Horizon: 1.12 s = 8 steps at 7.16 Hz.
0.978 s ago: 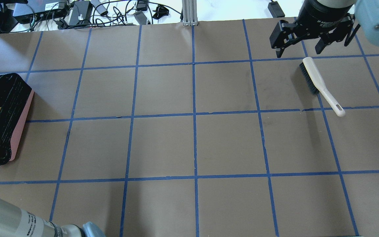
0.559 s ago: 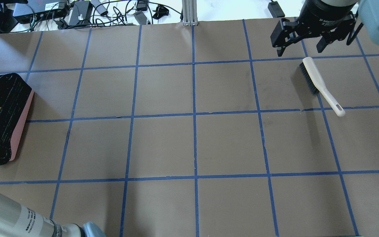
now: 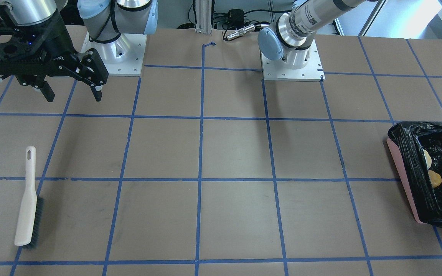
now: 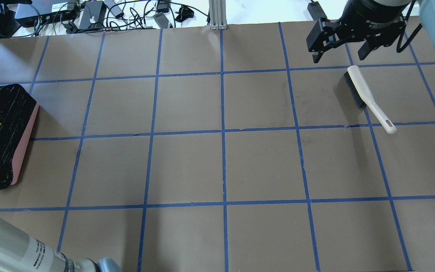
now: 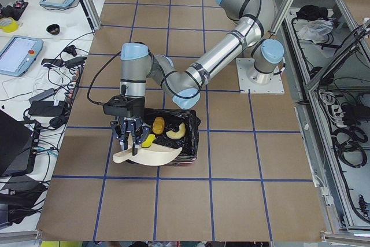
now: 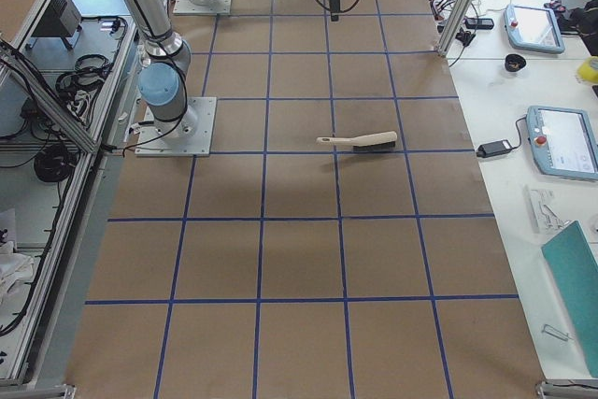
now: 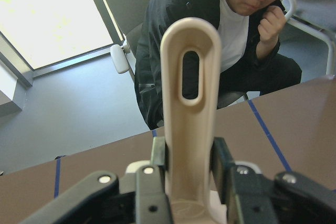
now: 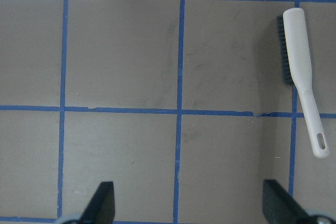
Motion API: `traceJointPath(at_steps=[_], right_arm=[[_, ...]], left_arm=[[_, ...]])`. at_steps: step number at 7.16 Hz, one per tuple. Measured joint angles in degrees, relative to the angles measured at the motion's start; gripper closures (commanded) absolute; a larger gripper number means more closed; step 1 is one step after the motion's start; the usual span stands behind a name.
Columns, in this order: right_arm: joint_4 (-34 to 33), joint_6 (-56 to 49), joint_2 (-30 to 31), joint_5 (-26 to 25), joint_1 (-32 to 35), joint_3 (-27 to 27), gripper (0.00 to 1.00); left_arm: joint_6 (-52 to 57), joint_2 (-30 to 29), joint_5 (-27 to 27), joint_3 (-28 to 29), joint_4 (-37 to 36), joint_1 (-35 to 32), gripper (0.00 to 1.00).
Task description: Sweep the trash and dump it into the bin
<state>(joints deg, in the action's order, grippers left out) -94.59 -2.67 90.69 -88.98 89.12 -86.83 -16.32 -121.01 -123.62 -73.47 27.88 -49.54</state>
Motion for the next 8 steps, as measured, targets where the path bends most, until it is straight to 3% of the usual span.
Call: traceJointPath(at_steps=[2,6,8], right_arm=[[0.4,0.0,-0.4,-2.3,0.0,-0.1,0.00],[0.7,0.1,-1.1,-2.6,0.1,-0.5,0.00],[0.5,0.1,-1.5,-2.6,0.1,-0.6,0.00]], left_arm=[[-0.6,1.5,-0.5,-4.3,-5.3,-2.8,1.00],[-0.9,4.4,-1.0,-16.1,-25.9,-4.7,1.00],[-0.8,5.7,-0.8,-16.8,-25.3,-4.7,1.00]])
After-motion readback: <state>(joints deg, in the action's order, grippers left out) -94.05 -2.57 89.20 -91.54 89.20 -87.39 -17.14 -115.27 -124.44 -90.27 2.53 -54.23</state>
